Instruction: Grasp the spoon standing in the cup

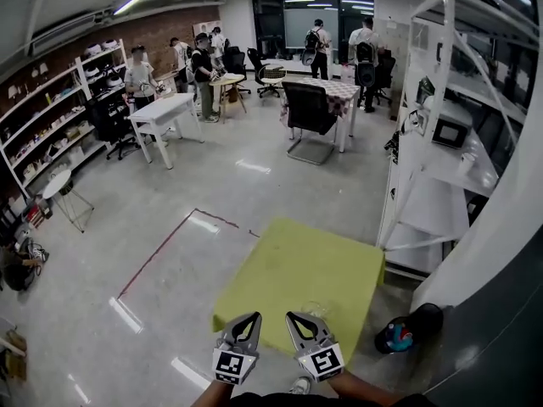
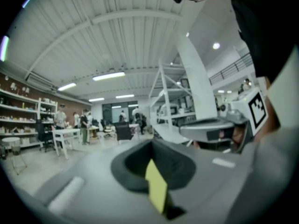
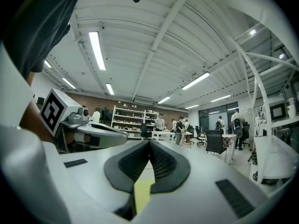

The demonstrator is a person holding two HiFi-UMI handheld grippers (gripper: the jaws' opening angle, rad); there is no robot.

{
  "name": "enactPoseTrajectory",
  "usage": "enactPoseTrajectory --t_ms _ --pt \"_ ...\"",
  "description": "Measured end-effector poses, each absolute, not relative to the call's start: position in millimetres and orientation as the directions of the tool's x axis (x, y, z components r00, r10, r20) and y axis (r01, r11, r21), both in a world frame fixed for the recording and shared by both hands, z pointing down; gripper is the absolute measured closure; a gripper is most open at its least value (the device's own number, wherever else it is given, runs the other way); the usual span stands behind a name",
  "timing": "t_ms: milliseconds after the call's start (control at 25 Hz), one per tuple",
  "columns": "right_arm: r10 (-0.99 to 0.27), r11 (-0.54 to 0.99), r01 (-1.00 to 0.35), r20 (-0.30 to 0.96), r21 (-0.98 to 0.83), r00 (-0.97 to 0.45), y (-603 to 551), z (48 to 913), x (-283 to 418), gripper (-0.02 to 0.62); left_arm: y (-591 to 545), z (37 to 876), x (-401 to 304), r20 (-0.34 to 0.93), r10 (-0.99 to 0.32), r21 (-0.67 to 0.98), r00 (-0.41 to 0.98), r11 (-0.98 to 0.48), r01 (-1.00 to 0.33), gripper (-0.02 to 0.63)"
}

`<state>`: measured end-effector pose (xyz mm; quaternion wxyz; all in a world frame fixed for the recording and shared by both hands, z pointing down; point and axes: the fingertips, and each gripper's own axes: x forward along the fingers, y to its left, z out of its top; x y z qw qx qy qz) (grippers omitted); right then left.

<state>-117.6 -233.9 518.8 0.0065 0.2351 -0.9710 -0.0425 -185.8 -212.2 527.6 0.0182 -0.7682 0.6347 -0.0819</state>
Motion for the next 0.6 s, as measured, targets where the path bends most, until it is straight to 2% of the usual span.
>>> enactPoseTrajectory --t_ms 120,280,600 --pt "-0.479 0.874 -0.477 0.004 0.096 -0.878 -242.6 521.3 -114.2 0.589 -226.0 528.9 -188.3 0.115 -0.974 -0.111 0.197 -0.209 -0.971 0.600" --pt "-0.503 0.864 -0.496 0.120 0.084 -0.856 -262.1 554.6 -105.2 0.589 -245.2 540.3 -175.6 0.130 -0.953 -0.076 0.272 -0.284 -0.956 0.600" --pt "-0.651 0.759 -0.646 0.124 0.078 -0.749 -295.2 554.5 -89.5 0.589 -272.9 547.8 -171.7 0.125 -0.907 -0.041 0.403 -0.410 -0.911 0.600"
